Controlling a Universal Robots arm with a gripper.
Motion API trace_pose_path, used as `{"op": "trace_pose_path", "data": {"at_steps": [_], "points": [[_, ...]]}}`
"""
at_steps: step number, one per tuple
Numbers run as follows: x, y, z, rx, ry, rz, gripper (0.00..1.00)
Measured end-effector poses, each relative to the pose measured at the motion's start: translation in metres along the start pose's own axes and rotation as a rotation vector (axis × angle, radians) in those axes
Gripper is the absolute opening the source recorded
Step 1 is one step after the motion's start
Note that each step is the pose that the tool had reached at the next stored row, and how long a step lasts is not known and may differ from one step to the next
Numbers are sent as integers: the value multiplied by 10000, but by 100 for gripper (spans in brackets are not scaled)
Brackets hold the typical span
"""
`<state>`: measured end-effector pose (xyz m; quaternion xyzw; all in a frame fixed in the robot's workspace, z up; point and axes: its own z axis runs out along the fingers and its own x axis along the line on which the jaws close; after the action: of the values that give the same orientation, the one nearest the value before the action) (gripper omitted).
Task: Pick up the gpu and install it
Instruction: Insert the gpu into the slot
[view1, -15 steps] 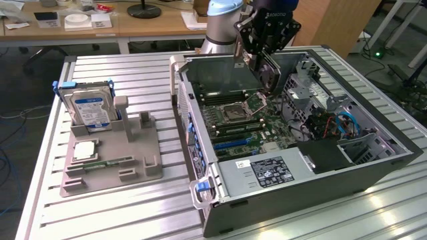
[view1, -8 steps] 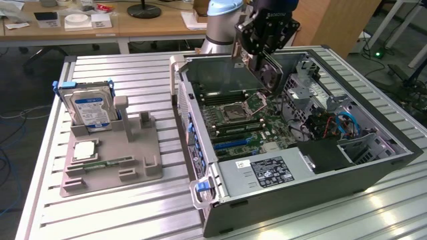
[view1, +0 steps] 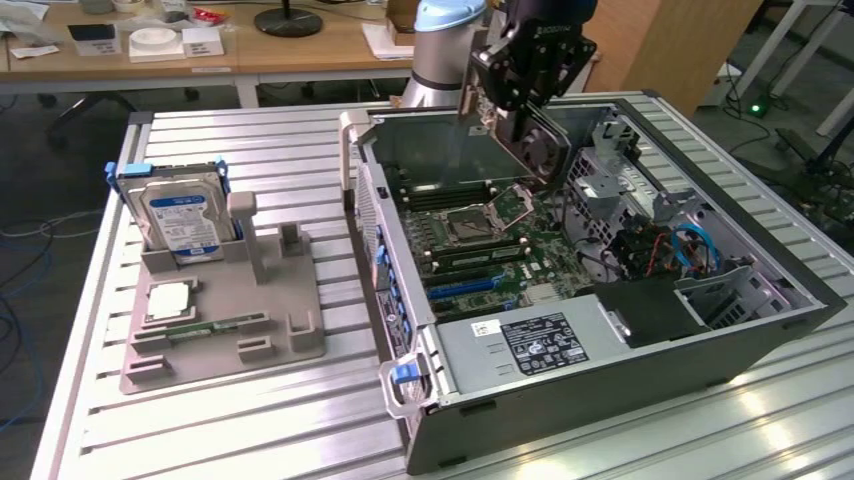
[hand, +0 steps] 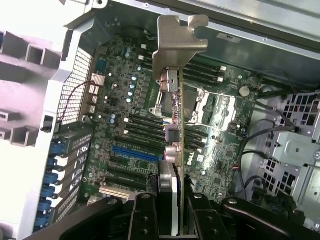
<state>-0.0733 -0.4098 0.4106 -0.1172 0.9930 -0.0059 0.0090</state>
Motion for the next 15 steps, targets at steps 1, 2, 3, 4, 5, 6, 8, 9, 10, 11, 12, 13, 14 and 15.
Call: {"op": "trace_pose_path", "data": {"at_steps": [1,2,3,4,5,6,8,9,10,11,12,13,14,15], "points": [[0,0,0,-1,-2,-92,28],[-1,0,0,-3,-3,-197,28],[-1,0,0,-5,-4,-293,28],[-2,0,1,-6,-6,-389,28],[-3,-1,1,-8,-7,-493,28],[-4,-1,1,-9,-8,-593,28],[-6,-2,2,-13,-11,-795,28],[-8,-2,2,-14,-12,-886,28],[-9,-2,2,-15,-13,-976,28],[-10,-3,2,-16,-14,-1073,28],[-11,-3,3,-18,-16,-1174,28],[-12,-3,3,-20,-17,-1277,28],[-13,-3,4,-22,-19,-1386,28],[-14,-3,5,-24,-20,-1491,28]]}}
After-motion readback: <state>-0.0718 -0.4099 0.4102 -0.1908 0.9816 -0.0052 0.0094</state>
